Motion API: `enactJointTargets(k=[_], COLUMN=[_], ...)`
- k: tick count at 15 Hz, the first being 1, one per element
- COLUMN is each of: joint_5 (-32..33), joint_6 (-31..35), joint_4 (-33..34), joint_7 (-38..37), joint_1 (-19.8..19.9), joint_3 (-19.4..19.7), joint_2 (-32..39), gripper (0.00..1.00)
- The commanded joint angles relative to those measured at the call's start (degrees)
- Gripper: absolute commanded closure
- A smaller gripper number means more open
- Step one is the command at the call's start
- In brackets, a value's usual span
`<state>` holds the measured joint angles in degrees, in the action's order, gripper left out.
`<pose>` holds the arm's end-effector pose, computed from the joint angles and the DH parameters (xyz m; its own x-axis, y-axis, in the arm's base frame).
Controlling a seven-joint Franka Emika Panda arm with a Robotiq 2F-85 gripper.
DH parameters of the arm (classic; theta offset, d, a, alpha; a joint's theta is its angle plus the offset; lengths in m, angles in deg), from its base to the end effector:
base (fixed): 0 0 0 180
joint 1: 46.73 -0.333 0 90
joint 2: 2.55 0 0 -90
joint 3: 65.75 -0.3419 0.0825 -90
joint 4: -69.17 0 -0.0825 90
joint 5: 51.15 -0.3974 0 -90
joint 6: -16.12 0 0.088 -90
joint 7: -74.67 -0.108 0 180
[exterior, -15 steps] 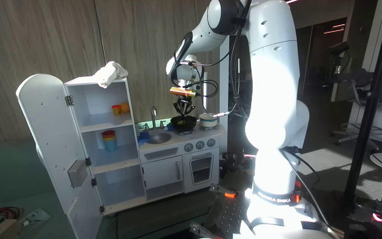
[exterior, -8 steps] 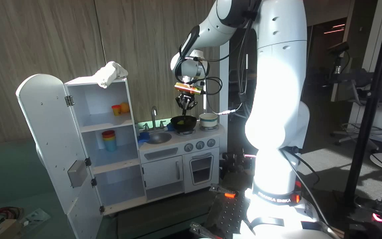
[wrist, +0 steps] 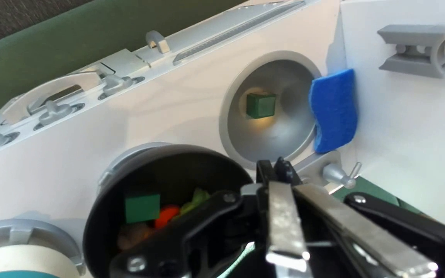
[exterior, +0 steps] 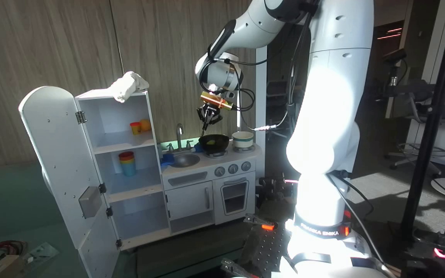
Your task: Put the plastic fruits in the bowl, then use the spoon to move them around
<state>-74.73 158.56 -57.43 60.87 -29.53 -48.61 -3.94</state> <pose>0.4631 -0.3191 0.4371 0.3924 -0.9071 0.1525 -0.8237 -0.4203 -0.3805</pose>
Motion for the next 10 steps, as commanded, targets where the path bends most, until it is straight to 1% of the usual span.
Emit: enactJointTargets(k=[1,5,10], joint_5=[-1.2,-1.2,0.1], joint_6=[2.9,2.0,-0.1], joint_4=[-2.9,0.0,5.6], joint_7=[2.5,1.8,-0.3], joint_1=[-2.5,-4.6,-4.4], joint_3=[-2.3,-4.1,-4.2], joint_2=[-2.9,1.5,8.9], gripper=[0.98,0.98,0.98])
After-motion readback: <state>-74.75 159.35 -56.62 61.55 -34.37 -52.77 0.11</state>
